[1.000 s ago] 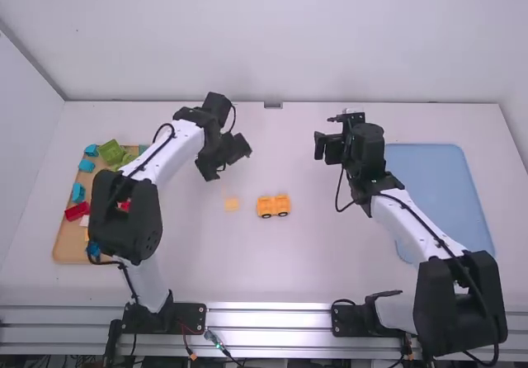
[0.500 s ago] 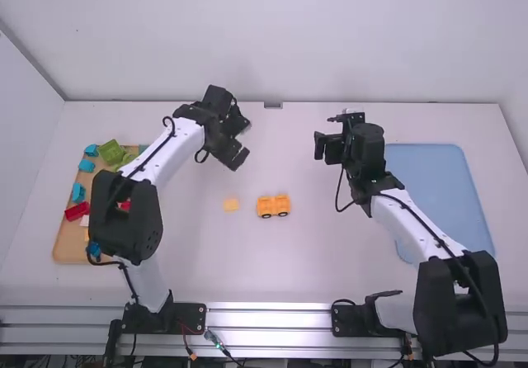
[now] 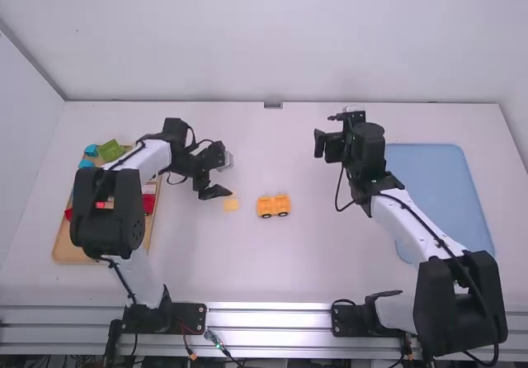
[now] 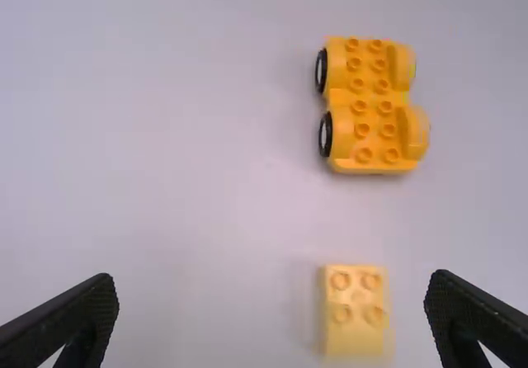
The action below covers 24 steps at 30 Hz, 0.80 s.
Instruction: Assemble lego blocks to make yellow taxi
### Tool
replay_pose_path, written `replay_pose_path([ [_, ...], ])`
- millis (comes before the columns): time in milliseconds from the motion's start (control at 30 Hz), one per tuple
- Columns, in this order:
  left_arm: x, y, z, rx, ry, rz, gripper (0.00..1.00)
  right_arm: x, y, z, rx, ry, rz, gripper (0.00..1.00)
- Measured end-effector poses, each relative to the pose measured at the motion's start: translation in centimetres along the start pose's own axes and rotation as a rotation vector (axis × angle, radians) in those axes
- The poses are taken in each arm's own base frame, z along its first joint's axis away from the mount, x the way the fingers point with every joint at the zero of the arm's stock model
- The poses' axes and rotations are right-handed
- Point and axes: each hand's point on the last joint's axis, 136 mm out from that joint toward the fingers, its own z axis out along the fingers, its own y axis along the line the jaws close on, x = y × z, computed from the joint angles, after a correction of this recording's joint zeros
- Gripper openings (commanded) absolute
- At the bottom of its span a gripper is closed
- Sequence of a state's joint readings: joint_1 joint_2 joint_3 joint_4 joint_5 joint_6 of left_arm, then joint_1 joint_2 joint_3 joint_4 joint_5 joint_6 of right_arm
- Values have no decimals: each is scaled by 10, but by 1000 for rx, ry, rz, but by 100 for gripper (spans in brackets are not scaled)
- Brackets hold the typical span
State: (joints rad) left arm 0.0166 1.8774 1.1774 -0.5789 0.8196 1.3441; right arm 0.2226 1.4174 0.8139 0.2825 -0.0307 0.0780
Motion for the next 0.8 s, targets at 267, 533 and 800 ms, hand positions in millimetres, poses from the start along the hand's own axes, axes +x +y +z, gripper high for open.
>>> replay_pose_path([
  [267, 19, -30, 25, -6, -141, 31, 92, 0, 0, 0, 2, -1, 0, 99],
  [533, 33, -42, 36, -33, -160, 43, 75, 1, 14, 0, -27, 2, -29, 99],
  [800, 55, -40, 50, -34, -116, -29, 66, 3, 36, 0, -74, 0, -105, 99],
])
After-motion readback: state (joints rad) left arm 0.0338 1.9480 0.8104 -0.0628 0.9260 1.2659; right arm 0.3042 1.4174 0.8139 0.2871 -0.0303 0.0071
